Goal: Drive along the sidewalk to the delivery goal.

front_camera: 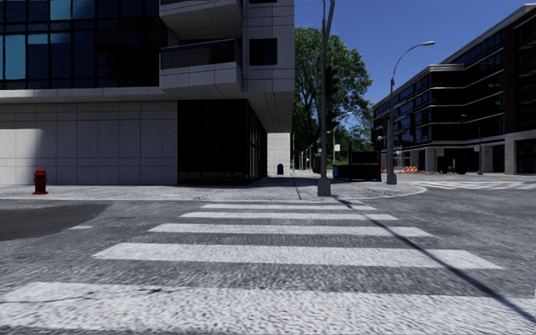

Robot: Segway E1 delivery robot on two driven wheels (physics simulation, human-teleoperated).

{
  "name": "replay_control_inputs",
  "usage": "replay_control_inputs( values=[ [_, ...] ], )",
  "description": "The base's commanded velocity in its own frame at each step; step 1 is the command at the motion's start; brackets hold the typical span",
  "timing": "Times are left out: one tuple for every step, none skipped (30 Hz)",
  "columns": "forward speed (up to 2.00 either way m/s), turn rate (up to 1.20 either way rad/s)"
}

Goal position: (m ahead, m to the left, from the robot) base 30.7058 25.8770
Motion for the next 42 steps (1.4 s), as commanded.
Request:
replay_control_inputs(
  values=[
    [1.97,0.0],
    [1.97,0.0],
    [1.97,0.0],
    [1.97,0.0],
    [1.97,0.0],
    [1.97,0.0],
    [1.97,0.0],
    [1.97,0.0],
    [1.97,0.0],
    [1.97,0.0],
    [1.97,0.0],
    [1.97,0.0],
    [1.97,0.0],
    [1.97,0.0],
    [1.97,0.0],
    [1.97,0.0],
    [1.97,0.0],
    [1.97,0.0],
    [1.97,0.0],
    [1.97,0.0],
    [1.97,0.0],
    [1.97,0.0],
    [1.97,0.0],
    [1.97,0.0],
    [1.97,0.0],
    [1.97,0.0],
    [1.97,0.0],
    [1.97,0.0],
    [1.97,0.0],
    [1.97,0.0],
    [1.97,0.0],
    [1.97,0.0],
    [1.97,0.0],
    [1.97,0.0],
    [1.97,0.0],
    [1.97,-0.04],
    [1.97,-0.08],
    [1.97,-0.08],
    [1.97,-0.1],
    [1.97,-0.11],
    [1.97,-0.11],
    [1.97,-0.11]
  ],
)
